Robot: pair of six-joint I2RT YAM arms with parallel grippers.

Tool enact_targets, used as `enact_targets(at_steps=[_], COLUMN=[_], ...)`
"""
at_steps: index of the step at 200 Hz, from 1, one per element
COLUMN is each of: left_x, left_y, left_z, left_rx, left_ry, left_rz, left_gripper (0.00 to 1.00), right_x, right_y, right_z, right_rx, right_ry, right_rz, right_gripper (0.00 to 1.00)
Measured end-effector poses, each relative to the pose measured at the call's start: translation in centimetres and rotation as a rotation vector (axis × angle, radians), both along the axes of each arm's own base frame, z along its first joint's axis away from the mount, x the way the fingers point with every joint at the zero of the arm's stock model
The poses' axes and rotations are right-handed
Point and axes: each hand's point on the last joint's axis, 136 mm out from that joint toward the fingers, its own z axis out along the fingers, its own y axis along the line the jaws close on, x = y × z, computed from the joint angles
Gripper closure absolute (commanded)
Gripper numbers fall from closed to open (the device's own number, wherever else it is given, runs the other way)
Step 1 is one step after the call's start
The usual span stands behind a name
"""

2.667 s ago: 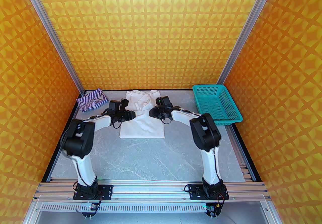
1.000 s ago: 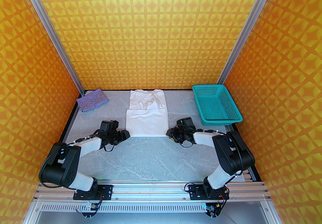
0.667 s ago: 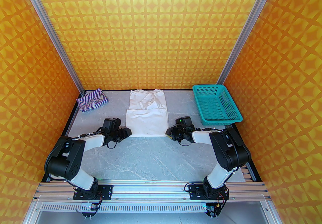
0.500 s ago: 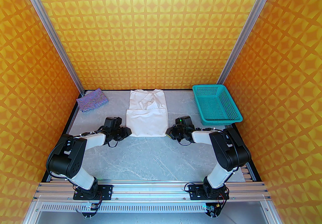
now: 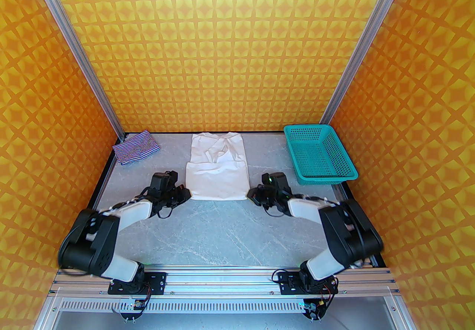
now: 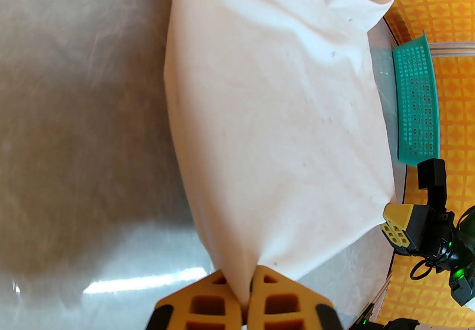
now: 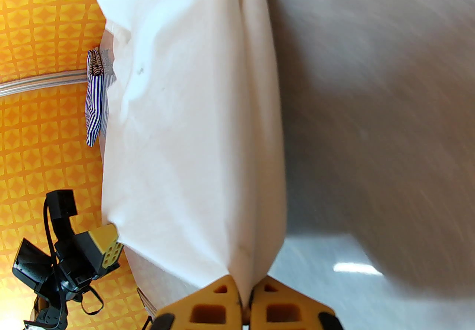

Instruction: Fold and stack the mixed laundry pile

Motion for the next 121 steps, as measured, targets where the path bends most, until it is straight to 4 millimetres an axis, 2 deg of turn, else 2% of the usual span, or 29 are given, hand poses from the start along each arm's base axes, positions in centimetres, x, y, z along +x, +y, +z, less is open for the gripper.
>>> enact_targets(at_steps=[49, 68, 85, 98, 121], left_x=[-5.2, -6.7, -7.1, -6.6, -3.7], left_y=[-1.4, -1.9, -2.1, -2.3, -3.3], left_z=[1.6, 2.4, 3.1, 4.0, 7.2], left_rx=[0.008, 0.003, 0.002, 0.001, -0.016], left_ry=[0.023, 0.026, 0.031, 0.027, -0.025], left_rz=[-0.096, -0.126, -0.135, -0.137, -0.132], left_gripper=[1.00, 1.00, 1.00, 1.00, 1.00], right_x=[-6.5, -8.0, -8.4, -7.9, -5.4], right_y=[-1.4, -1.7, -2.2, -2.3, -1.9], right_z=[1.7, 3.2, 4.0, 5.0, 7.8], right_rx=[-0.042, -0.053, -0.085, -0.119, -0.179], right_ry=[-0.039, -0.066, -0.057, -0.047, -0.067], right_rz=[-0.051, -0.060, -0.074, -0.075, -0.077], right_gripper=[1.00, 1.00, 1.00, 1.00, 1.00])
